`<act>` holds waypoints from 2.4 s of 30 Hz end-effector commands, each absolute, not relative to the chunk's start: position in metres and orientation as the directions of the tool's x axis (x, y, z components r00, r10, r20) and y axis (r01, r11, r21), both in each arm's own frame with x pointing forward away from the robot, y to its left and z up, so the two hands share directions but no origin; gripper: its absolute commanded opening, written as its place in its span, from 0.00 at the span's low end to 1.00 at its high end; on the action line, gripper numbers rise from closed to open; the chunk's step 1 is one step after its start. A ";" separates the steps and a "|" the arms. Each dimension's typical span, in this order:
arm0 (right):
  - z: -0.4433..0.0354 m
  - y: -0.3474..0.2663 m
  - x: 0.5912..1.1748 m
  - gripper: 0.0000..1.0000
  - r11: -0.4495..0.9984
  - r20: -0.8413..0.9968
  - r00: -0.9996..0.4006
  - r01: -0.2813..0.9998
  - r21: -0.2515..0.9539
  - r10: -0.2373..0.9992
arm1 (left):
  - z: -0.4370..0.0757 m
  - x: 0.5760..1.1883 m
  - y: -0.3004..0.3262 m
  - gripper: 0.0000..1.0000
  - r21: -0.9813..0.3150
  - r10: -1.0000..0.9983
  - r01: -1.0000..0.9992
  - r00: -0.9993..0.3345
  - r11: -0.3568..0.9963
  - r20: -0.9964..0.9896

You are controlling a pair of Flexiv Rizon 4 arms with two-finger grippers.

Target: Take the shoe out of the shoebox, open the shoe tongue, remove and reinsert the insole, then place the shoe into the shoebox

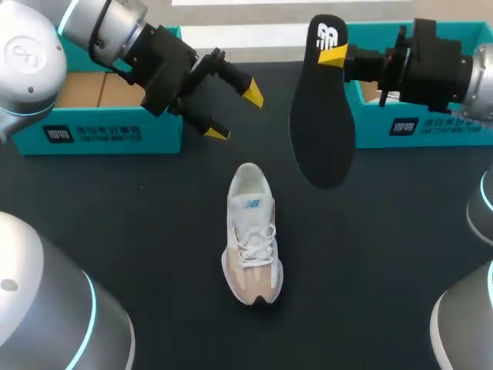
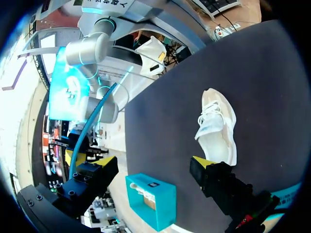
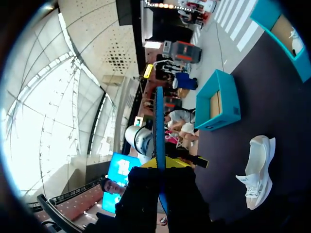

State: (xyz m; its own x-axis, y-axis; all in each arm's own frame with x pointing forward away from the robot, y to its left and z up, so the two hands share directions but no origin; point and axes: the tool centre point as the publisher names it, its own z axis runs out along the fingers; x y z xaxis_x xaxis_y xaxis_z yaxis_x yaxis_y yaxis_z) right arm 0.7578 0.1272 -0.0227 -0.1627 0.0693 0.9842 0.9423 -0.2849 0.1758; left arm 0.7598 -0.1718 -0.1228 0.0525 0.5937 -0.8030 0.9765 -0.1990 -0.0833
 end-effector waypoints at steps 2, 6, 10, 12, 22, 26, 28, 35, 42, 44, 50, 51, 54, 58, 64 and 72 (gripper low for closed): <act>-0.022 0.133 0.761 0.00 -0.285 0.984 -0.162 0.942 0.175 0.071 | -0.123 0.760 -0.173 1.00 -0.078 0.567 0.978 0.045 -0.192 -0.822; -0.032 0.139 0.768 0.00 -0.317 0.993 -0.119 0.941 0.117 0.015 | -0.124 0.763 -0.174 1.00 -0.083 0.491 0.977 0.024 -0.196 -0.871; -0.037 0.145 0.774 0.00 -0.335 0.997 -0.072 0.940 0.060 -0.026 | -0.126 0.762 -0.173 1.00 -0.056 0.458 0.977 0.045 -0.204 -0.888; -0.040 0.149 0.776 0.00 -0.331 0.998 -0.047 0.943 0.031 -0.040 | -0.126 0.760 -0.174 1.00 -0.046 0.424 0.974 0.054 -0.223 -0.904; -0.043 0.155 0.780 0.00 -0.334 0.999 0.052 0.941 -0.052 -0.009 | -0.119 0.756 -0.177 1.00 -0.031 0.342 0.980 0.038 -0.194 -0.939; -0.043 0.155 0.780 0.00 -0.334 0.999 0.052 0.941 -0.052 -0.009 | -0.119 0.756 -0.177 1.00 -0.031 0.342 0.980 0.038 -0.194 -0.939; -0.043 0.155 0.780 0.00 -0.334 0.999 0.052 0.941 -0.052 -0.009 | -0.119 0.756 -0.177 1.00 -0.031 0.342 0.980 0.038 -0.194 -0.939; -0.049 0.154 0.780 0.00 -0.353 0.997 0.076 0.932 -0.082 -0.030 | -0.139 0.761 -0.178 1.00 0.008 0.150 0.973 0.044 -0.232 -0.988; -0.072 0.153 0.783 0.00 -0.367 0.985 0.164 0.914 -0.171 -0.049 | -0.151 0.762 -0.180 1.00 0.009 0.063 0.976 0.023 -0.216 -0.998; -0.077 0.156 0.785 0.00 -0.365 0.981 0.187 0.911 -0.190 -0.044 | -0.149 0.760 -0.182 1.00 0.014 0.056 0.977 0.026 -0.211 -0.998; -0.096 0.169 0.792 0.00 -0.339 0.965 0.259 0.906 -0.254 -0.031 | -0.144 0.755 -0.182 1.00 0.039 0.054 0.980 0.050 -0.197 -0.997; -0.099 0.170 0.793 0.00 -0.340 0.965 0.261 0.904 -0.259 -0.040 | -0.143 0.754 -0.181 1.00 0.040 0.054 0.979 0.051 -0.198 -0.997; -0.109 0.176 0.796 0.00 -0.321 0.955 0.293 0.901 -0.290 -0.041 | -0.139 0.752 -0.180 1.00 0.043 0.051 0.979 0.054 -0.198 -0.997; -0.114 0.185 0.803 0.00 -0.315 0.953 0.301 0.901 -0.299 -0.041 | -0.135 0.750 -0.180 1.00 0.039 0.028 0.979 0.045 -0.198 -0.999; -0.120 0.190 0.810 0.00 -0.319 0.949 0.314 0.896 -0.308 -0.035 | -0.131 0.747 -0.185 1.00 0.024 0.001 0.979 0.024 -0.202 -1.000; -0.127 0.194 0.813 0.00 -0.355 0.944 0.328 0.878 -0.320 -0.038 | -0.130 0.746 -0.200 0.83 -0.007 -0.036 0.982 -0.014 -0.189 -0.999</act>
State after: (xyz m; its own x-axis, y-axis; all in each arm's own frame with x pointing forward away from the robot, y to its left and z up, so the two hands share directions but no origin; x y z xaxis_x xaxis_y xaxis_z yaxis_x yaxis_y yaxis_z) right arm 0.8119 0.1832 -0.1265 0.3272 -0.0362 0.9443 0.8826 -0.3452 -0.3191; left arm 0.7463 -0.1907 -0.1268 -0.0100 -0.0253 -0.9996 0.9801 -0.1983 -0.0047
